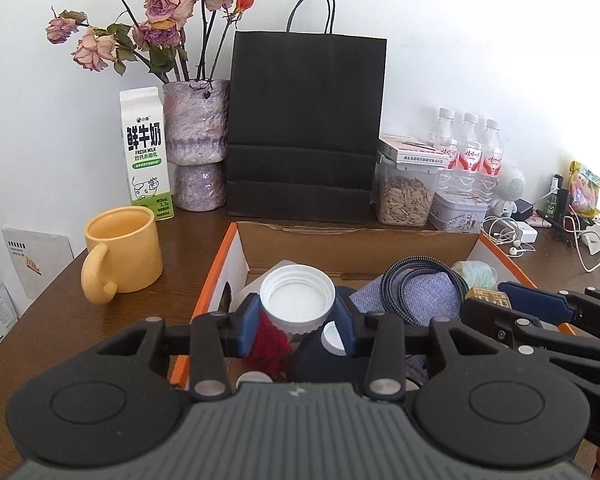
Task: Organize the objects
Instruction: 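Carry the cap and wooden block into the box and open both tools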
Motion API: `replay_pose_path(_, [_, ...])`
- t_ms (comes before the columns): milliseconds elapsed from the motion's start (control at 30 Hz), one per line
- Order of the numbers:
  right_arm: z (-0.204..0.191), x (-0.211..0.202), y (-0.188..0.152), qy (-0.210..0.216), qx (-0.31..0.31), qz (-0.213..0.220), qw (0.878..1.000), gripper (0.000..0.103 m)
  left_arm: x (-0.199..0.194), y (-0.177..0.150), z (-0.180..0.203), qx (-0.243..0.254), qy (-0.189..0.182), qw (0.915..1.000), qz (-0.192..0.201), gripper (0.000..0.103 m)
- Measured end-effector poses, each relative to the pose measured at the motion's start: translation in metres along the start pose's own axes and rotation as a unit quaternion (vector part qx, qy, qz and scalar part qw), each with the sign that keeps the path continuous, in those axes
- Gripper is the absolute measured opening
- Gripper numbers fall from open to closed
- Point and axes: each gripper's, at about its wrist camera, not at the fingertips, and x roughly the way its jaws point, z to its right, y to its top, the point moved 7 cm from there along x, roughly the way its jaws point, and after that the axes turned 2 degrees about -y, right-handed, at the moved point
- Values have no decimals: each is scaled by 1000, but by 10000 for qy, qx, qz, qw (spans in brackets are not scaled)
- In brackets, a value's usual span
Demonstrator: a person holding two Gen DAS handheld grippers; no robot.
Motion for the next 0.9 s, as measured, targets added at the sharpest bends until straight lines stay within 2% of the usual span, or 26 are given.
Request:
replay_pose_path(333, [19, 46, 18, 61, 14, 214, 9998, 34, 50, 20, 7, -65, -1, 10000, 2, 41])
replay_pose_path(533, [26, 62, 16, 100, -144, 108, 9998, 34, 67, 18, 5, -13, -42, 9999, -166, 41])
replay_pose_path(567, [26, 64, 14, 116, -143, 59, 9998, 35, 67, 17, 4, -10, -19, 9999, -171, 43])
replay_pose_path(633, [29, 67, 10, 108, -131, -38, 9998, 35, 67, 17, 2, 19, -8, 9999, -170, 53])
replay_pose_path(667, [30, 67, 8, 86, -124, -59, 9999, 39, 65, 17, 2, 27, -31, 9999, -152, 65])
replay_pose_path(700, [31, 67, 7, 65, -114, -80, 9999, 44, 64, 17, 2, 35, -48, 9999, -137, 88])
replay_pose_path(733, [33, 66, 6, 44, -87, -87, 9999, 61, 62, 18, 1, 38, -37, 9999, -97, 100])
replay_pose_path(767, [36, 65, 6, 11, -37, -75, 10000, 84, 59, 19, 0, 40, 17, 10000, -6, 103])
replay_pose_path(800, [39, 64, 6, -33, 23, -68, 10000, 95, 57, 20, 0, 64, 31, 10000, 1, 103])
replay_pose_path(833, [42, 63, 7, -83, 107, -42, 9999, 103, 57, 21, 0, 54, 8, 10000, -28, 103])
replay_pose_path(900, [46, 62, 7, -96, 196, -64, 9997, 103, 57, 21, -2, -18, -29, 10000, -70, 103])
